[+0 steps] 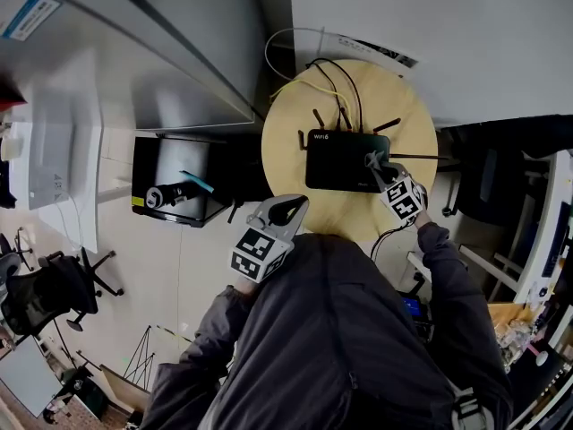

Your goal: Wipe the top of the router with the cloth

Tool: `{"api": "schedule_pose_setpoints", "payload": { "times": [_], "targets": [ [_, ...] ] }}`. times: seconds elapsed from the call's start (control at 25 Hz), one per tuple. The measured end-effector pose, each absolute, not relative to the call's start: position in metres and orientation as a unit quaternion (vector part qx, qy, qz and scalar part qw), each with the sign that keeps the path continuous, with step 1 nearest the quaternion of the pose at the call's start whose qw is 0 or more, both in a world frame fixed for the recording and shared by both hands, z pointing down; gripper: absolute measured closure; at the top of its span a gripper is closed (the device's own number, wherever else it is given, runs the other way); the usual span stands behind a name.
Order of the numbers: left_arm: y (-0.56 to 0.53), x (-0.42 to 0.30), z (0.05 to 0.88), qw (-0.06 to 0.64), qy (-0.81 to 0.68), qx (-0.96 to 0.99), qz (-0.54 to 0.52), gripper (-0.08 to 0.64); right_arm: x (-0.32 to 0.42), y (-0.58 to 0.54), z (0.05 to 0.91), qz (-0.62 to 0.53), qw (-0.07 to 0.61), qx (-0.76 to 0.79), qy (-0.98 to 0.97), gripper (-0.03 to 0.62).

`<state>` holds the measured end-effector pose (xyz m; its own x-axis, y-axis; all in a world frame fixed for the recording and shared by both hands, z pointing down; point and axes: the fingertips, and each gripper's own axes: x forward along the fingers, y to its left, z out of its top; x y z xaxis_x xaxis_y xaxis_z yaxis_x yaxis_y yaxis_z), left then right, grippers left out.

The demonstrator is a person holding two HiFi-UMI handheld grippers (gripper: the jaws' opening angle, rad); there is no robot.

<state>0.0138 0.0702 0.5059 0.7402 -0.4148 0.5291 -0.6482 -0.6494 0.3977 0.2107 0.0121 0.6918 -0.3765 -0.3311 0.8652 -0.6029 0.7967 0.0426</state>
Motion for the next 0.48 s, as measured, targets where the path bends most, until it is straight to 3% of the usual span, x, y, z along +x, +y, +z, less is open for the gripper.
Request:
{"api": "schedule_pose_setpoints", "payload": {
  "times": [0.48],
  "targets": [
    [0.071, 0.010, 0.507, 0.297, -0.311, 0.881, 0.199, 0.560, 0.240, -0.045, 0.699, 0.129, 0.499, 0.327, -0.793, 0.565]
  ]
}}
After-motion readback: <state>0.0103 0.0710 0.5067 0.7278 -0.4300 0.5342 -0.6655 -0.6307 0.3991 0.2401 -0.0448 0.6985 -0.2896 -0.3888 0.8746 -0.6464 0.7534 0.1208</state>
